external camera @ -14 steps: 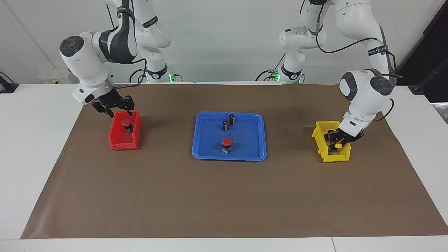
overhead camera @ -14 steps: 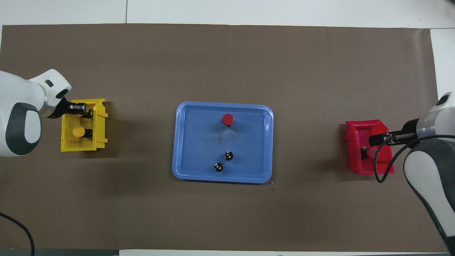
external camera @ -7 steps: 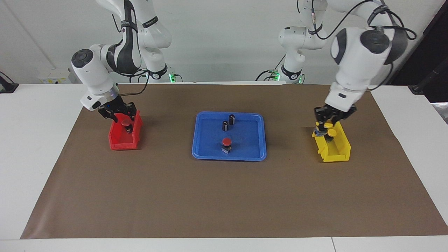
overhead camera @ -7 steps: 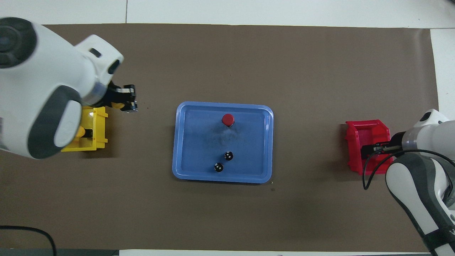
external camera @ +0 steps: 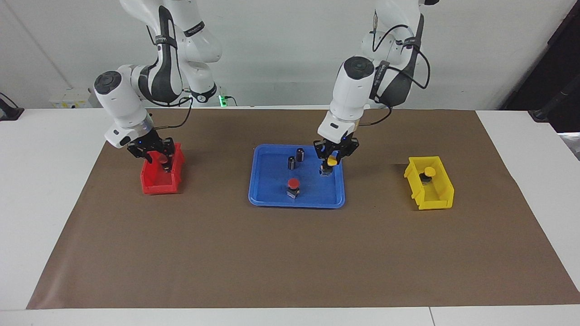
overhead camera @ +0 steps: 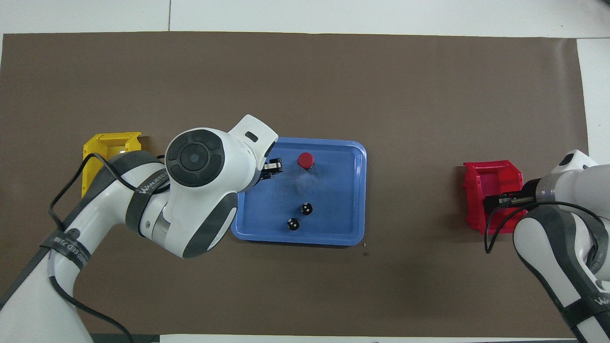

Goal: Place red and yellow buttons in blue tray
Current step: 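Carry the yellow button with the left gripper and drop it in the tray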

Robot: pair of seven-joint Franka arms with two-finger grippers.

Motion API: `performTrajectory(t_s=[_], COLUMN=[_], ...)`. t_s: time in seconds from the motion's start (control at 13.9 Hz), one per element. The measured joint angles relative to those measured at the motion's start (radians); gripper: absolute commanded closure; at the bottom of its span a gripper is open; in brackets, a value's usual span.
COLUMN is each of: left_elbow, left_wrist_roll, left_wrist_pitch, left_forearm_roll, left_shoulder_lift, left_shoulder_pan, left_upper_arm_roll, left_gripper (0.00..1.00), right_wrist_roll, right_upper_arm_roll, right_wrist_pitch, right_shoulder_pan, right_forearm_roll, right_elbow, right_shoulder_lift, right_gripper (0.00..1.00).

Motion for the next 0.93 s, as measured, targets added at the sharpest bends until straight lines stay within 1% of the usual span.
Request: performTrajectory(t_s=[0.14, 0.29, 0.65, 0.72, 0.79, 0.86, 0.93], left_elbow=[-0.018, -0.018, -0.018, -0.017, -0.015, -0.014, -0.013], left_wrist_roll=[-0.046, -0.065, -0.074, -0.075, -0.076, -0.077, -0.077], left_wrist_pitch=[0.054, 0.08, 0.115, 0.123, 0.13, 0.138, 0.14], left_forearm_roll=[0.0, 0.0, 0.0, 0.0, 0.0, 0.0, 0.0], left_shoulder_lift=[0.029, 0.053, 0.076, 0.084, 0.092, 0.098, 0.101], left_shoulder_pan=[-0.022, -0.033, -0.033, -0.033, -0.033, -0.033, -0.033], left_upper_arm_roll=[0.001, 0.001, 0.011, 0.012, 0.013, 0.014, 0.015], left_gripper=[0.98, 0.97, 0.96, 0.86, 0.66, 0.5, 0.41], right_wrist_roll=[-0.017, -0.03, -0.033, -0.033, -0.033, -0.033, -0.033], right_upper_arm_roll=[0.0, -0.001, 0.001, 0.002, 0.002, 0.002, 0.002], right_wrist_pitch=[0.009, 0.011, 0.012, 0.012, 0.012, 0.012, 0.012], right_shoulder_pan=[-0.004, -0.013, -0.014, -0.014, -0.014, -0.014, -0.014], right_forearm_roll=[0.0, 0.0, 0.0, 0.0, 0.0, 0.0, 0.0], right_elbow=[-0.007, -0.01, -0.023, -0.027, -0.031, -0.034, -0.036], right_shoulder_lift=[0.004, 0.009, 0.011, 0.011, 0.011, 0.011, 0.011], right_gripper=[0.33, 0.35, 0.37, 0.42, 0.52, 0.65, 0.77])
